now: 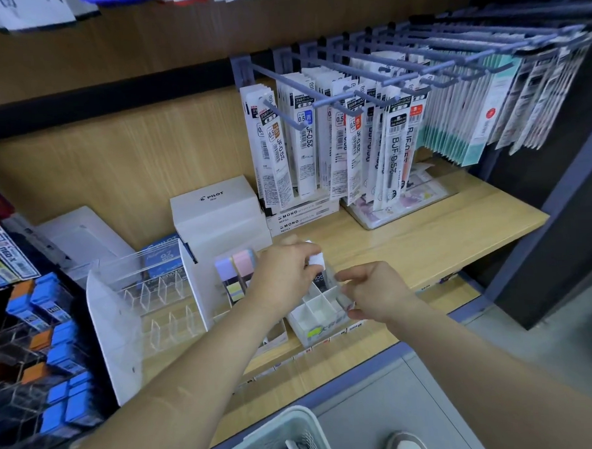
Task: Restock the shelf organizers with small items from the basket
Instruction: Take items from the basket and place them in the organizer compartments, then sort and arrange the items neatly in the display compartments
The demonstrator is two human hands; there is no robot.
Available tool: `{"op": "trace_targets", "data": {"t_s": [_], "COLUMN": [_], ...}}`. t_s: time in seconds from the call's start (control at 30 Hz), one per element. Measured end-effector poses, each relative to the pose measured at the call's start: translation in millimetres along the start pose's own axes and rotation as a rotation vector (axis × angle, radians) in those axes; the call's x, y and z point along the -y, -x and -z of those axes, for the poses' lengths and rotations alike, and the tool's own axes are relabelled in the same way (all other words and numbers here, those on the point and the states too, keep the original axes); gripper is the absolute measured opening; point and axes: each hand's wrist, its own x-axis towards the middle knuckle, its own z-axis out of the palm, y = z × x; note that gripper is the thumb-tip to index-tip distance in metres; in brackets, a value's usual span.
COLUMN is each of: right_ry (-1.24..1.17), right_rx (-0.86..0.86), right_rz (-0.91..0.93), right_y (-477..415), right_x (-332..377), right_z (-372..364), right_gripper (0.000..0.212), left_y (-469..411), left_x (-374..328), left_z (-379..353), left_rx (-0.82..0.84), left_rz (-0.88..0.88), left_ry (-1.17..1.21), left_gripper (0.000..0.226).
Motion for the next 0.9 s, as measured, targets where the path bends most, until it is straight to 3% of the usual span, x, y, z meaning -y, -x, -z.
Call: {"op": "trace_targets", "data": {"t_s": [0.4,0.6,0.7,0.8,0.9], "right_ry": [0.094,0.251,0.248,0.273,0.469], "right_rx": [-0.069,-0.172,-0.205,-0.079,0.183], "right_rz": [0.035,0.216,0.354,0.46,0.465], "right_y": [1.7,9.4,25.8,54.5,83.3], "right_x": [2.2,12.7,30.6,49.8,52.9], "right_z": [2.0,11.8,14.2,9.8,-5.3], "right_gripper": [0.021,0.028,0.025,0.021,0.016], "left_y": [3.8,27.8,52.5,84.9,124.8], "left_x": [-3.4,-18.8,-25.0,-22.7,-15.4], "left_z": [1.6,29.7,53.9,75.0,82.0], "left_rx": [-0.057,-0.156,-0.109,0.035,0.255], "left_rz": [0.046,0.066,0.167,0.28,0.372], "left_ry": [-0.006,0.009,0.206,0.467,0.581], "left_gripper": [0.029,0.015,0.014,0.018,0.022]}}
